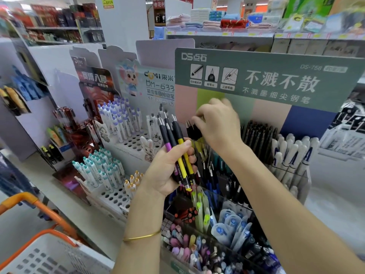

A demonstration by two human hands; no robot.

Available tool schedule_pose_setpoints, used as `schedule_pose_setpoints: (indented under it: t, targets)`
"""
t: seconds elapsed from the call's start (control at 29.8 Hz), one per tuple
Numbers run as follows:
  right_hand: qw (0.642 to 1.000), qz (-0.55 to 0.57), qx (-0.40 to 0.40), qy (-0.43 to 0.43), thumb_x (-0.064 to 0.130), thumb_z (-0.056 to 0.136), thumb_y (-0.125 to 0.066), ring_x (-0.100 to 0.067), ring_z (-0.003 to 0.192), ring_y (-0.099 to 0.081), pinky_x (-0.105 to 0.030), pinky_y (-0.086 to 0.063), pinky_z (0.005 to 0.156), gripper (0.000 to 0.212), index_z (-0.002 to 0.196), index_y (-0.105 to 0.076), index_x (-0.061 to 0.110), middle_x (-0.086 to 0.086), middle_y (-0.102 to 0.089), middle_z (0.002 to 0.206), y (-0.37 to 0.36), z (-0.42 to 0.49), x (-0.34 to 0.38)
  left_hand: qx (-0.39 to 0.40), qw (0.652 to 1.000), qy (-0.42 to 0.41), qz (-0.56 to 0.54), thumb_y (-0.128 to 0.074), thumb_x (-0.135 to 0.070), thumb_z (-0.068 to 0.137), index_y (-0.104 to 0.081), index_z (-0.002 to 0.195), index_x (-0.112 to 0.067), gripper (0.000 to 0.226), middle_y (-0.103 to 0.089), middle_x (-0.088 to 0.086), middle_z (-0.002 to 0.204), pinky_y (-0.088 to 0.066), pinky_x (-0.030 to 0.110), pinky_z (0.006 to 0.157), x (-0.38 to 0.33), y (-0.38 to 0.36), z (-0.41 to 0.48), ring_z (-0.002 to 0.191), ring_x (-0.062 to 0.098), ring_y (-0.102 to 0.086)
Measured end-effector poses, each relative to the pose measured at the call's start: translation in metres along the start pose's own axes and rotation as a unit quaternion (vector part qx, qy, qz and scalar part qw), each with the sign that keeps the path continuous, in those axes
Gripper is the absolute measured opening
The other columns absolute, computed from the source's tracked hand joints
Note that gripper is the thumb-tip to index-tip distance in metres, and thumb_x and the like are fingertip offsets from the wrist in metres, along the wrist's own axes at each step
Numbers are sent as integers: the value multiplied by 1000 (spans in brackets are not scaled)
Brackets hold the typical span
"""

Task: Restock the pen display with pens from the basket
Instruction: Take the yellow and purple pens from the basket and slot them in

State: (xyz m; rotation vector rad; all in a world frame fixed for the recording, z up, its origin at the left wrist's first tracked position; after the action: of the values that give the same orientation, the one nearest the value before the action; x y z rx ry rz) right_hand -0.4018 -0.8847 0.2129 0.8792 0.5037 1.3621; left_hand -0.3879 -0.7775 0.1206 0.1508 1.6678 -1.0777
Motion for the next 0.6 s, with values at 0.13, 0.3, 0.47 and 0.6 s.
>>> schedule_pose_setpoints:
  t: [0.13, 0.3, 0.47, 0.6]
  targets:
    - [970, 229, 81, -2, 42, 87, -64, -18, 78, -60, -37, -51, 72, 33, 83, -69, 9, -1, -66, 80, 4, -5, 15, -6, 999, -17, 34, -63, -16, 77, -56, 95, -8, 21, -53, 3, 69, -48, 26, 50, -2, -2, 2, 56, 13, -54]
    - [950, 275, 144, -27, 22, 84, -69, -10, 68, -60, -29, -52, 67, 19, 83, -70, 3, -8, -69, 80, 4, -9, 16, -15, 999, -20, 44, -65, -19, 78, -59, 104, -5, 30, -58, 3, 75, -51, 27, 52, -1, 0, 1, 60, 13, -59]
    - [916, 373, -39, -142, 15, 84, -64, -8, 67, -57, -26, -51, 69, 5, 82, -62, 11, 4, -61, 74, 21, 4, -11, -116, 992, -25, 47, -60, -14, 92, -62, 95, -7, 8, -65, 4, 73, -51, 26, 48, -3, 14, 1, 60, 13, -64]
    - [922, 330, -143, -147, 16, 87, -61, -2, 66, -49, -18, -43, 66, 7, 87, -54, 13, 13, -51, 74, 35, 3, -22, -178, 983, -32, 38, -56, -4, 94, -55, 91, -8, 5, -63, 7, 75, -49, 27, 46, -3, 26, -1, 53, 13, -60]
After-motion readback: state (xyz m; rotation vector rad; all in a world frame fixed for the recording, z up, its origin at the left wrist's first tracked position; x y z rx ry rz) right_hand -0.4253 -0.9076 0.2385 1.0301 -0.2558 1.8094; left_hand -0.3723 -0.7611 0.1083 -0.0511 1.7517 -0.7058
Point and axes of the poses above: each hand's wrist, its own z-axis towards the middle knuckle, its own y-axis out of the back of the hand, x = y × z, the point moved 6 cm from there along z, towards the middle knuckle
